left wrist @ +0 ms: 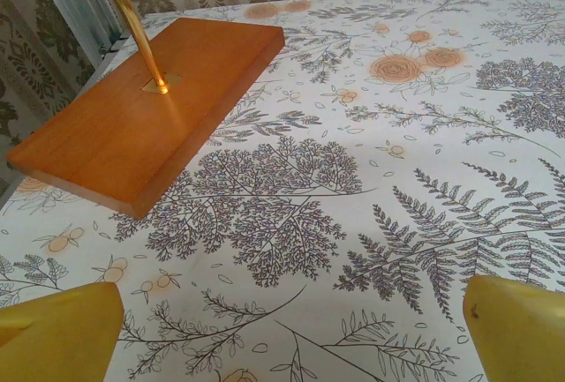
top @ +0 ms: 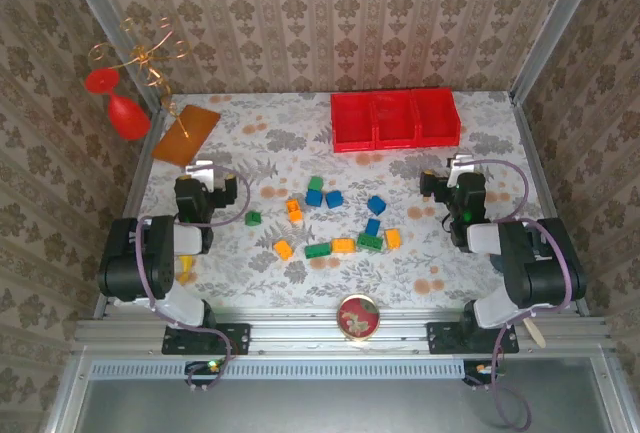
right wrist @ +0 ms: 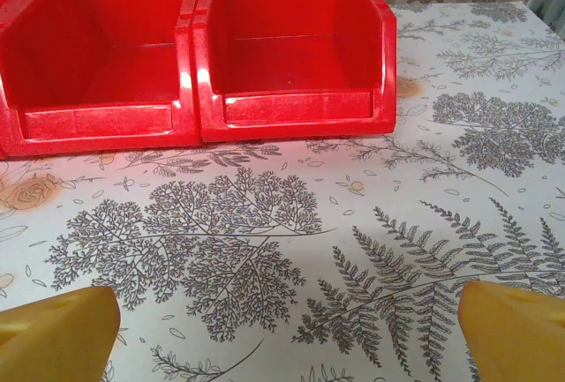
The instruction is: Sort the legos into containers by color
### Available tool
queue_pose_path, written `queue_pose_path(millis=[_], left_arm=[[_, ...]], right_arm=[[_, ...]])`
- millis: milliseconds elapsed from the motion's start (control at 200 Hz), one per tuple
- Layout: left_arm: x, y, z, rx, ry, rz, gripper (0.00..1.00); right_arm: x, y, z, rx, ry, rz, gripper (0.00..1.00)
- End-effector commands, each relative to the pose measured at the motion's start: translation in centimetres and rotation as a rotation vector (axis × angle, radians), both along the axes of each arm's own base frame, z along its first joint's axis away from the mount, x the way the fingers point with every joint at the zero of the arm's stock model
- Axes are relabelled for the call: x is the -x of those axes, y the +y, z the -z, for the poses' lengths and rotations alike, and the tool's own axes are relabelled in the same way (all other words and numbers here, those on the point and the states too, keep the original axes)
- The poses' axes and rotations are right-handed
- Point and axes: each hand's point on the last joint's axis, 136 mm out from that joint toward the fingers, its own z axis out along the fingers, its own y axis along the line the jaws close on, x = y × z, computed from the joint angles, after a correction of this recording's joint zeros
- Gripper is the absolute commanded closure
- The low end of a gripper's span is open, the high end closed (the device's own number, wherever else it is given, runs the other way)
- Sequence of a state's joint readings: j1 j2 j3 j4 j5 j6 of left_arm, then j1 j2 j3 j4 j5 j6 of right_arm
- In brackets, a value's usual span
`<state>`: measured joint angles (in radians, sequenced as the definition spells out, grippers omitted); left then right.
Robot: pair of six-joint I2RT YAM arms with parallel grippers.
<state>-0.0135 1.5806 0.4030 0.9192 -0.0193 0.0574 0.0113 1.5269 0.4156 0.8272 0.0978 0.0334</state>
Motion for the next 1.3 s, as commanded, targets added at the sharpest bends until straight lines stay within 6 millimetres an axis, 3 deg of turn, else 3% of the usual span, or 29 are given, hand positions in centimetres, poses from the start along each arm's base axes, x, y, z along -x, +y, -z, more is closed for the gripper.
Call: queue_pose_path(millis=[0,1295], left_arm=[[0.22,-0.49,-0.64,-0.015,-0.018,0.024,0.0],[0.29,-0.12,-0.61,-0.01,-0.02,0.004,0.0]], right_arm=[[0.05,0.03,-0.24,-0.008,-0.017,0.012,0.0],[0.11,0.04,-0.25,-0.007,-0.019,0.011,0.0]])
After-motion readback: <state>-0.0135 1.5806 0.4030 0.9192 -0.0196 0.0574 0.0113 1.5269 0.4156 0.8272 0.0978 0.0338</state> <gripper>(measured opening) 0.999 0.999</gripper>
